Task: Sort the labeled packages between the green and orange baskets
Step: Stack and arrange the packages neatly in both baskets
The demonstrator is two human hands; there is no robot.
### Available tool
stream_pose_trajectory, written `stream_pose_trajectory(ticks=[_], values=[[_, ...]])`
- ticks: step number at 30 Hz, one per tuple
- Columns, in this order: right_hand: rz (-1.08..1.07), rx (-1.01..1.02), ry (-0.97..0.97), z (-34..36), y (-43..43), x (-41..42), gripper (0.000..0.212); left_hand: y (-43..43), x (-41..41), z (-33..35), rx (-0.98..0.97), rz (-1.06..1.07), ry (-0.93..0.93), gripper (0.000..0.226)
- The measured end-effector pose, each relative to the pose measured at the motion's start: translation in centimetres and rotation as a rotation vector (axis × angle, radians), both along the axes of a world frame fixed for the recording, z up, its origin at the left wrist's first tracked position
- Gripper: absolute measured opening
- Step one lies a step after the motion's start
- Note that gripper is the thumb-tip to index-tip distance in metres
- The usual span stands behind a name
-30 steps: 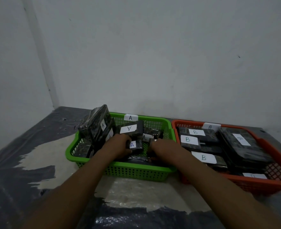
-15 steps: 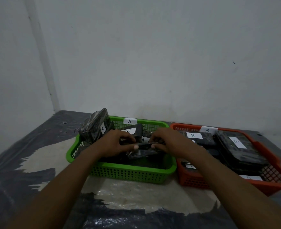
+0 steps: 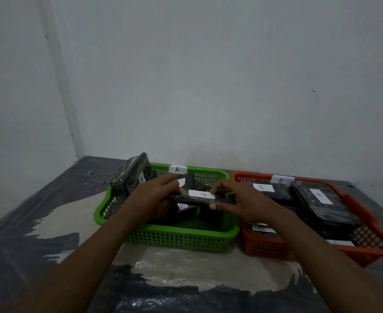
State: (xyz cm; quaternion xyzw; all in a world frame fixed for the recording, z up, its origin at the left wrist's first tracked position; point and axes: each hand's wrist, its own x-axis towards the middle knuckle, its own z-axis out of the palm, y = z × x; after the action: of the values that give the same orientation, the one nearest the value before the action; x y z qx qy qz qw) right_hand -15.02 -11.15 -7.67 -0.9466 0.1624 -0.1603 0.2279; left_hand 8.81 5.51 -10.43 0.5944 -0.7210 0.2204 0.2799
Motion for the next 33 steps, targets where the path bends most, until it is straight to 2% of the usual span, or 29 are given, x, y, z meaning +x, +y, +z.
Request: stream_pose_trajectory(ticks=[2, 4, 6, 9, 11, 13, 15, 17, 18, 20, 23, 27, 29, 31, 33], values=[[0.009, -0.005, -0.051, -0.3, 0.0, 0.0, 0.036, 0.3, -0.1, -0.4, -0.095, 0.03, -0.159, 0.027], [0.003, -0.049, -0.109, -0.7, 0.1, 0.0, 0.045, 0.3, -0.3, -0.7, -0.149, 0.033, -0.212, 0.029], [-0.017, -0.112, -0.153, -1.2, 0.2, 0.1, 0.055, 0.3, -0.4, -0.6, -0.145, 0.041, -0.217, 0.036], [-0.02, -0.193, -0.192, -1.9, 0.4, 0.1, 0.053, 0.2, -0.5, -0.2, -0.079, 0.057, -0.228, 0.047], [-0.044, -0.201, -0.205, -2.1, 0.5, 0.0, 0.051, 0.2, -0.7, 0.0, -0.038, 0.082, -0.166, 0.053], [-0.114, -0.139, -0.263, -2.5, 1.0, 0.1, 0.047, -0.1, -1.3, -0.1, -0.052, 0.16, 0.046, 0.057], [-0.199, 0.024, -0.364, -3.1, 2.1, 0.6, 0.042, -0.8, -2.5, 0.1, -0.072, 0.253, 0.457, 0.053], [-0.276, 0.141, -0.466, -3.6, 3.4, 1.4, 0.039, -1.8, -3.9, 0.4, -0.005, 0.215, 0.955, 0.03], [-0.296, 0.169, -0.514, -3.7, 4.0, 1.8, 0.038, -2.3, -4.7, 0.5, 0.038, 0.157, 1.139, 0.018], [-0.298, 0.202, -0.578, -3.5, 5.1, 2.5, 0.039, -3.1, -6.2, 0.5, 0.099, 0.069, 1.239, 0.018], [-0.276, 0.23, -0.613, -3.2, 5.6, 2.5, 0.039, -3.7, -8.1, 0.3, 0.12, 0.026, 1.13, 0.015], [-0.195, 0.302, -0.53, -2.8, 5.2, 0.5, 0.043, -4.3, -8.2, 1.0, 0.132, 0.082, 1.03, 0.013], [-0.169, 0.181, -0.543, -2.2, 4.2, -1.4, 0.051, -4.6, -8.2, 1.7, 0.177, 0.078, 0.878, 0.015], [-0.134, -0.036, -0.54, -1.2, 2.6, -3.5, 0.065, -4.8, -8.8, 2.4, 0.221, 0.042, 0.692, 0.025], [-0.097, -0.168, -0.433, 0.3, 0.9, -5.7, 0.069, -5.2, -9.7, 3.2, 0.268, -0.008, 0.573, 0.037]])
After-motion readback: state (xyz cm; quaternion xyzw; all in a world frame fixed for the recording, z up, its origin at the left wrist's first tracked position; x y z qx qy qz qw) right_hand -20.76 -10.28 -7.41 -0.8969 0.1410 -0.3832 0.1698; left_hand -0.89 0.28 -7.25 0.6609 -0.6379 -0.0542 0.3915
